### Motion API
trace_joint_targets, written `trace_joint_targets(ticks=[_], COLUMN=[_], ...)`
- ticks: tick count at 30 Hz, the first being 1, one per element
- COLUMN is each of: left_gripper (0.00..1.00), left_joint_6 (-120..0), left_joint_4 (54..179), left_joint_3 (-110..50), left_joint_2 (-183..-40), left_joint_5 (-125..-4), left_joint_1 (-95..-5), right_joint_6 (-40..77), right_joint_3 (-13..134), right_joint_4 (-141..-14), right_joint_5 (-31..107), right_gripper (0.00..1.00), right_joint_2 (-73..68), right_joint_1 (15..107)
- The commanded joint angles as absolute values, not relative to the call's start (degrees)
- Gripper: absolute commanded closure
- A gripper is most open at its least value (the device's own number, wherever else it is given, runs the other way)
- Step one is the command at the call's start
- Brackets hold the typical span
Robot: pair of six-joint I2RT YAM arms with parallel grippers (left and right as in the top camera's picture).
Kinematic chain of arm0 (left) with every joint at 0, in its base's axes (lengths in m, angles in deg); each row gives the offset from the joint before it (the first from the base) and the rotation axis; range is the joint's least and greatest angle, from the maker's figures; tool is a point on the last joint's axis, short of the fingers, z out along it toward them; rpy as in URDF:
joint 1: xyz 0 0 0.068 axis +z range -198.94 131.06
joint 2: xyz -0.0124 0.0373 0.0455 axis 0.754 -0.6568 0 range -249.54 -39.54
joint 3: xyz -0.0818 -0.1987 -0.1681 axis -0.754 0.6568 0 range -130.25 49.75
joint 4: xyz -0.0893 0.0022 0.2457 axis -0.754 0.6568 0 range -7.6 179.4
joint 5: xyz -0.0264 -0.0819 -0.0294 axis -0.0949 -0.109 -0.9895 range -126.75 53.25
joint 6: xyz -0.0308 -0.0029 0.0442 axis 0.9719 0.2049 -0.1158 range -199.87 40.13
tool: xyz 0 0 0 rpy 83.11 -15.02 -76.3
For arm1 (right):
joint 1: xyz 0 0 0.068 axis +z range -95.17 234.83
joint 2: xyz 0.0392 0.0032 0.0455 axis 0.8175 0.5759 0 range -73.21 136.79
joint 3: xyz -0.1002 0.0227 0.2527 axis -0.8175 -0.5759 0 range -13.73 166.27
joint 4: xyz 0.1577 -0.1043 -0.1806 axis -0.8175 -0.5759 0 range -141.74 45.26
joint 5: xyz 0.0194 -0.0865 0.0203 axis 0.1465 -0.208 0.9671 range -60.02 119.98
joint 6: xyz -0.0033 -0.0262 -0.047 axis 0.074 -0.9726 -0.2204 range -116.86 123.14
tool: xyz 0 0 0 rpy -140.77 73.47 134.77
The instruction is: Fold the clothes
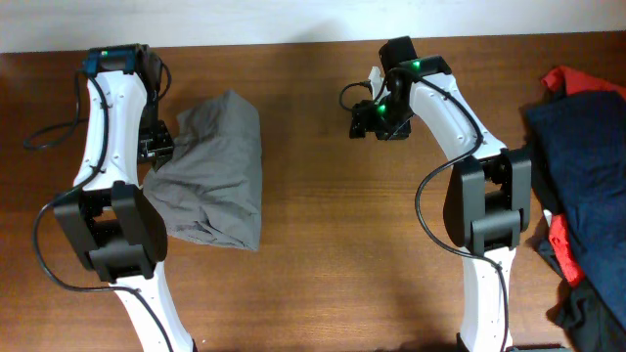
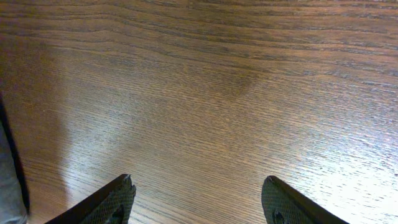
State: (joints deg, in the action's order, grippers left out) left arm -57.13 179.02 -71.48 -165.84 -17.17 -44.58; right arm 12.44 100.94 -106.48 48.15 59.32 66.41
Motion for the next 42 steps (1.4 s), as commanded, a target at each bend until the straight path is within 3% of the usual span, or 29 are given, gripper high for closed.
trace_joint_targets(ticks=[1, 4, 8, 9, 11, 14, 17, 21, 30, 38, 42], left_gripper=[0.5, 0.57, 0.84, 0.87, 0.99, 0.99, 0.99, 0.99, 0.99, 0.99, 1.0], left_joint_6=[-57.3, -57.4, -57.4, -57.4, -57.5, -57.4, -57.4, -58.1, -60.4, -62.9, -63.0], left_joint_4=[179.1, 179.1, 178.4, 177.9, 177.0, 175.8, 174.5, 170.1, 158.3, 159.8, 162.6], left_joint_3=[-71.5, -72.5, -73.8, -73.7, -73.1, -70.3, -66.1, -59.3, -46.8, -47.2, -51.6], left_joint_2=[-165.9, -165.6, -165.1, -165.1, -165.3, -165.3, -165.3, -165.3, -165.3, -164.6, -162.0], left_joint_5=[-16.3, -16.4, -18.5, -20.0, -22.1, -22.5, -24.3, -28.8, -34.5, -33.7, -30.0], left_joint_1=[-44.4, -45.0, -47.0, -47.7, -48.8, -49.7, -49.5, -48.8, -48.8, -48.9, -48.9], right_joint_6=[13.0, 13.0, 13.0, 13.0, 13.0, 13.0, 13.0, 13.0, 13.0, 13.1, 18.7], right_joint_3=[100.7, 100.7, 100.7, 100.7, 100.7, 100.7, 100.7, 100.7, 100.7, 100.7, 100.7], right_joint_4=[-106.3, -106.3, -105.8, -105.6, -104.6, -101.8, -97.9, -93.8, -93.0, -86.5, -79.7], right_joint_5=[47.3, 47.3, 47.4, 47.9, 50.7, 57.8, 65.9, 72.8, 74.1, 84.2, 91.1], right_gripper=[0.29, 0.28, 0.28, 0.28, 0.34, 0.64, 0.74, 0.76, 0.76, 0.76, 0.77], right_joint_2=[58.9, 58.9, 58.9, 58.9, 58.9, 58.9, 58.9, 58.9, 58.9, 58.9, 58.9], right_joint_1=[66.4, 66.4, 66.4, 66.4, 66.4, 66.4, 66.3, 66.3, 66.3, 66.3, 66.4])
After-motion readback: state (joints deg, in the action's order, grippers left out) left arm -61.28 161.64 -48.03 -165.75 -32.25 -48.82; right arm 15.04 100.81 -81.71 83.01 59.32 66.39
